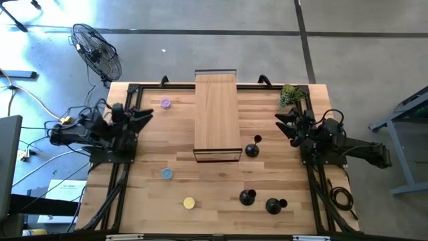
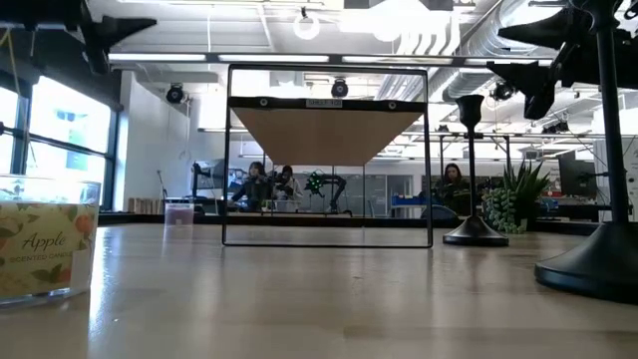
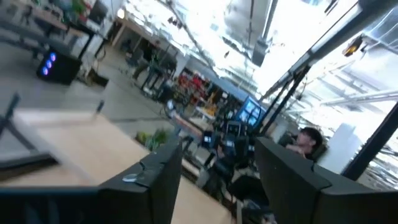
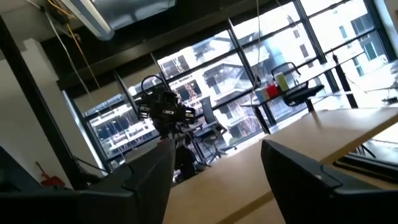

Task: Pick & Place candle stick holders
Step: Put the purple scented candle on the shelf

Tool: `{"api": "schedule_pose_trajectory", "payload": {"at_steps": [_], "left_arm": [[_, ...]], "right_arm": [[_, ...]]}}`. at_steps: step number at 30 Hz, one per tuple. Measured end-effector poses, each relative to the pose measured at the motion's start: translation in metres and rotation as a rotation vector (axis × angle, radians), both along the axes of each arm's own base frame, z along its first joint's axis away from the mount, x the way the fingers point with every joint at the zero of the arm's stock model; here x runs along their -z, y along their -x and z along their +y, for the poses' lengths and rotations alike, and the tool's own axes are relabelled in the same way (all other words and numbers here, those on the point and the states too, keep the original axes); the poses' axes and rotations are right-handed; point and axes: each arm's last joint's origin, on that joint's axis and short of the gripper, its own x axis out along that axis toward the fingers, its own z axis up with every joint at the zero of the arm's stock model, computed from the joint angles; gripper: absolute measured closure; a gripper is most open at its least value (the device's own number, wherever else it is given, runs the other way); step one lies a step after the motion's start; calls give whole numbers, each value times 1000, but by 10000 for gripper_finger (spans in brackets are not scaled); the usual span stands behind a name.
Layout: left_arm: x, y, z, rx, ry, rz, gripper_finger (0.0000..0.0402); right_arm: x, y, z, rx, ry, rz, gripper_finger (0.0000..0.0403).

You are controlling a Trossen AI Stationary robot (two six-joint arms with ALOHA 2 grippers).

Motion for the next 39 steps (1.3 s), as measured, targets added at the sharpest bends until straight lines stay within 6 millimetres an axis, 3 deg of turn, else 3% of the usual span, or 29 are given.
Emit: {"api": "schedule_pose_trajectory", "payload": {"at_steps": [7,10,15,21,26,31,37,39], "left_arm": [[-62,15,2,-53,-139,-35,199],[-91,15,2,-69,-207,29,199],[-132,4,2,-110,-321,300,199],[-171,1,5,-237,-394,710,199],[-193,1,7,-265,-455,923,199],[-201,1,6,-215,-528,1080,199],[-208,-2,6,-208,-475,1100,199],[-212,0,7,-276,-473,1088,199]], "right_arm": [[-2,1,0,3,11,-16,169],[-3,1,0,2,12,-21,169],[-11,3,1,-5,48,-40,169],[-39,12,4,13,120,-35,169],[-57,22,5,34,129,59,169],[-74,33,8,42,125,105,169],[-82,39,9,42,128,144,169],[-83,38,9,42,126,153,169]]}}
